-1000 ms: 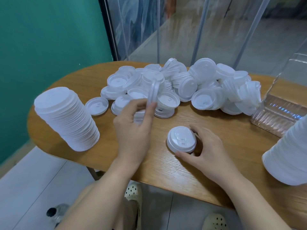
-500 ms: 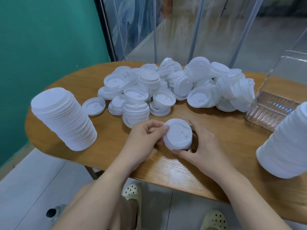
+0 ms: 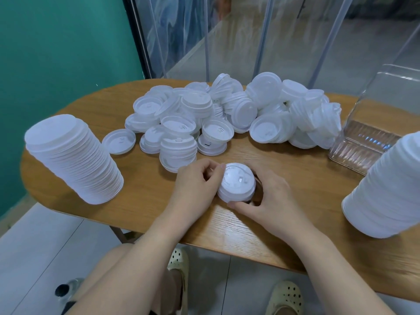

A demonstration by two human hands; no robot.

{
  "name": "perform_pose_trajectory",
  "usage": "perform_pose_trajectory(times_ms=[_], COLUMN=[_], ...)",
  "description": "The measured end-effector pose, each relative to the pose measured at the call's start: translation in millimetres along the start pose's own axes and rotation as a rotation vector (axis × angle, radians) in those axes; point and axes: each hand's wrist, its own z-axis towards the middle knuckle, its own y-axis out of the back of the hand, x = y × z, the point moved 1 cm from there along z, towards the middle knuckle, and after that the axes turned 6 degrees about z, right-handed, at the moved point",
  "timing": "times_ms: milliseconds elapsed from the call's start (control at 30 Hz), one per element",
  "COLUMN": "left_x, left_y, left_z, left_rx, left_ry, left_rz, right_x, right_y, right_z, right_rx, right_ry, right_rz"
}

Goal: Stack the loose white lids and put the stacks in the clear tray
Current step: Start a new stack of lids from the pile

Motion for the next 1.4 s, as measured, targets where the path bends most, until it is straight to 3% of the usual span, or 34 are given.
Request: perform_pose_trajectory(times_ms=[333, 967, 1233, 1300, 1400], left_x=[2.9, 4.5, 3.3, 2.7, -6.3], left_y=[0.3, -4.4, 0.9, 4.7, 30.8], left_z=[4.4, 10.0, 8.1, 2.8, 4.1], left_rx=[0.113, 0.146, 0.193, 0.121, -0.265], left_ry=[-0.018, -0.021, -0.009, -0.113, -0.434], left_rz=[0.046, 0.150, 0.083, 0.142, 0.191], right_x=[-3.4, -3.5, -4.3, -5.2, -7.9], right_y=[-1.3, -2.8, -2.9, -2.5, -3.0], right_z=[-0.8, -1.8, -1.3, -1.4, 0.5], right_rx=[0.022, 0.003, 0.022, 0.023, 0.019], right_ry=[-0.025, -0.044, -0.060, -0.059, -0.064], right_rz=[-0.018, -0.018, -0.026, -0.023, -0.011])
